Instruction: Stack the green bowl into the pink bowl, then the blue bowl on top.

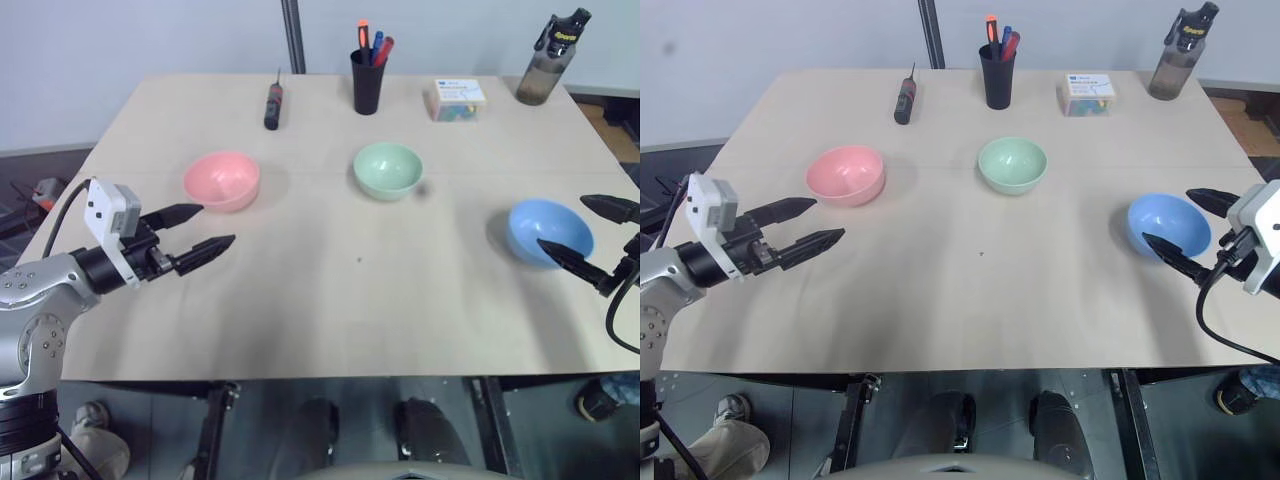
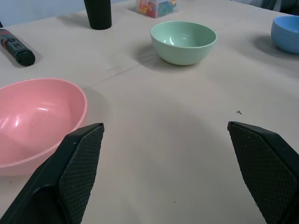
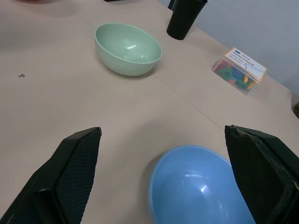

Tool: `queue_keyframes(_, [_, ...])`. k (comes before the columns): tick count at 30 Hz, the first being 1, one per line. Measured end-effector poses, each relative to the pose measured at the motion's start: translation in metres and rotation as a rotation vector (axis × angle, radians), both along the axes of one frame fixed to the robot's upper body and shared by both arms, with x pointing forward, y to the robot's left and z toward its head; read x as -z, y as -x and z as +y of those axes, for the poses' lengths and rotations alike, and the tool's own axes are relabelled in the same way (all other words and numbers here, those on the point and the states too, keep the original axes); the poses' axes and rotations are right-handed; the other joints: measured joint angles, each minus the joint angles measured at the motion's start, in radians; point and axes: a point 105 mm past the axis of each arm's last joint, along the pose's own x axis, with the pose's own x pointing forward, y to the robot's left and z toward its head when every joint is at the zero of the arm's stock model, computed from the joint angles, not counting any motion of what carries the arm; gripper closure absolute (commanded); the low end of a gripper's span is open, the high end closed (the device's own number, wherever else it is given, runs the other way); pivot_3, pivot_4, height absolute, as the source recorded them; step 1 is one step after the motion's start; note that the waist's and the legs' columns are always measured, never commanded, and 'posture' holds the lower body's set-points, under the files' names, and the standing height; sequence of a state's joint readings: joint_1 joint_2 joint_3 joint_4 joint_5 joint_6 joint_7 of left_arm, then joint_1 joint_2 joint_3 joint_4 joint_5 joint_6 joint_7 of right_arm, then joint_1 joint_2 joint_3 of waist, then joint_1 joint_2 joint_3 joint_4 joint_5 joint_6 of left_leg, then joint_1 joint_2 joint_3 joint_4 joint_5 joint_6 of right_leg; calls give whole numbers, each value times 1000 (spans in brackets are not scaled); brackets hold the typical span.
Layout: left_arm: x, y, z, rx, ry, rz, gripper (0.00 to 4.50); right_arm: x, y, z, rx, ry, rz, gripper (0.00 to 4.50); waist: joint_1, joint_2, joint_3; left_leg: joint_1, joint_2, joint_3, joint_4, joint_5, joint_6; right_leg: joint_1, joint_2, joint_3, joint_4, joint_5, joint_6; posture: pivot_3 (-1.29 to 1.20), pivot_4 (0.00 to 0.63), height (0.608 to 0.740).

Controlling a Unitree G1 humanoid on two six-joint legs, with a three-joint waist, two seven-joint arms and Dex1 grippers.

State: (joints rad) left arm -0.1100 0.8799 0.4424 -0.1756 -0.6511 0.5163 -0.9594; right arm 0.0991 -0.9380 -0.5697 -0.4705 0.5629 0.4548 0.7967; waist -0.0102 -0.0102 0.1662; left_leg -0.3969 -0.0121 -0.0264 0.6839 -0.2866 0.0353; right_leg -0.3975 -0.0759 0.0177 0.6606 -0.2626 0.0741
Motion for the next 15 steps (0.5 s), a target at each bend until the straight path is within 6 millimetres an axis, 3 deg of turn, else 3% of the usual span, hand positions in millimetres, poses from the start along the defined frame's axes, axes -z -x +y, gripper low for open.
queue_keyframes(6, [-4,-4,-6,10,-8,-17,0,0,-2,2,-15,-11,2,75,1,0,0,0,0,0,0,0,0,0,0,0,0,0,0,0,150,740])
queue_keyframes(11, [5,-10,-12,-16,-49,-8,0,5,-3,4,-27,-23,13,75,1,0,0,0,0,0,0,0,0,0,0,0,0,0,0,0,150,740])
queue_keyframes(15, [6,-25,-14,-131,-164,-52,0,4,-10,20,-80,-55,-14,75,-1,0,0,1,0,0,0,0,0,0,0,0,1,0,0,0,150,740])
